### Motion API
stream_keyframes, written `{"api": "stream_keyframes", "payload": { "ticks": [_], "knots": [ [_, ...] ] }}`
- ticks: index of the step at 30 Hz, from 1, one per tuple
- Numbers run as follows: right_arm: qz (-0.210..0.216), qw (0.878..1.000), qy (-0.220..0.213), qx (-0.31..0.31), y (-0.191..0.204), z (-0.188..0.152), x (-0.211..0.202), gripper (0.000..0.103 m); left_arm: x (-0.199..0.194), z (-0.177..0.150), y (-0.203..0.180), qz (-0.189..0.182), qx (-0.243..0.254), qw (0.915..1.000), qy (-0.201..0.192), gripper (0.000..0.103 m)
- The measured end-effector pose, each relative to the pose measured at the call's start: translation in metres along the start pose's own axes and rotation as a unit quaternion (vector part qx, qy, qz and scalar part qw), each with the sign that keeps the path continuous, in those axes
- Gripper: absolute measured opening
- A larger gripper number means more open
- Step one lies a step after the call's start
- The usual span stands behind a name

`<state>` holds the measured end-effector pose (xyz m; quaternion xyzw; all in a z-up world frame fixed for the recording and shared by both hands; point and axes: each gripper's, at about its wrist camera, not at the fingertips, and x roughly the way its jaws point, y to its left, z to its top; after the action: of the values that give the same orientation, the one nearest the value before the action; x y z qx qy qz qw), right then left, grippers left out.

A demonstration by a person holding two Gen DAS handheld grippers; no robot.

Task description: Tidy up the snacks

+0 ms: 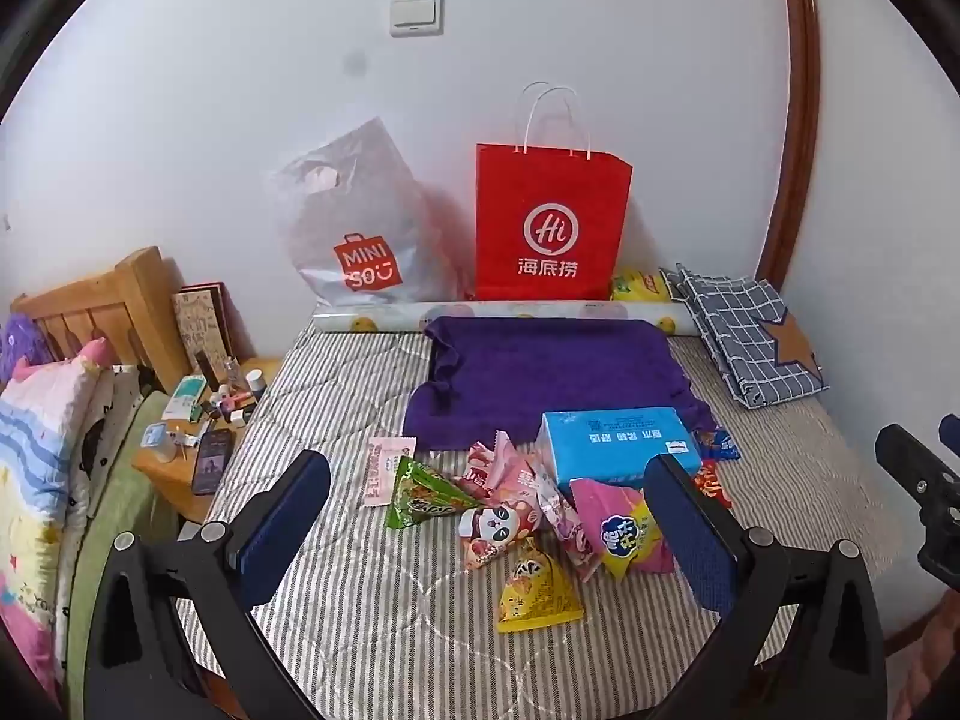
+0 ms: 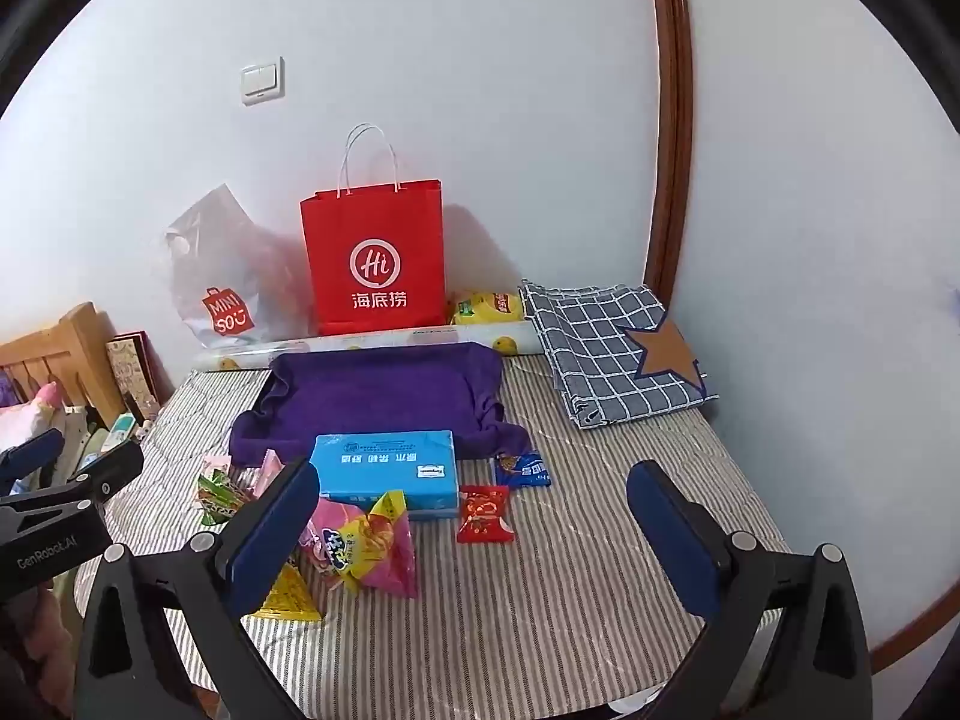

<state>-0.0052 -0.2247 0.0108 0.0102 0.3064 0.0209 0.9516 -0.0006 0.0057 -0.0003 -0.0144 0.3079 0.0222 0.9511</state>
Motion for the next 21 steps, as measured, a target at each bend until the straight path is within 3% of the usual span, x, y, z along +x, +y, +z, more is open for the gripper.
{"api": "stream_keyframes", "payload": {
  "ticks": [21],
  "knots": [
    [0.004,1.0,0.004,0.004,0.0031,-0.0013,0.0022,0.103,0.0003,-0.0014,-0.003,-0.002,0.002,1.0,-0.002,0.103]
  ]
}}
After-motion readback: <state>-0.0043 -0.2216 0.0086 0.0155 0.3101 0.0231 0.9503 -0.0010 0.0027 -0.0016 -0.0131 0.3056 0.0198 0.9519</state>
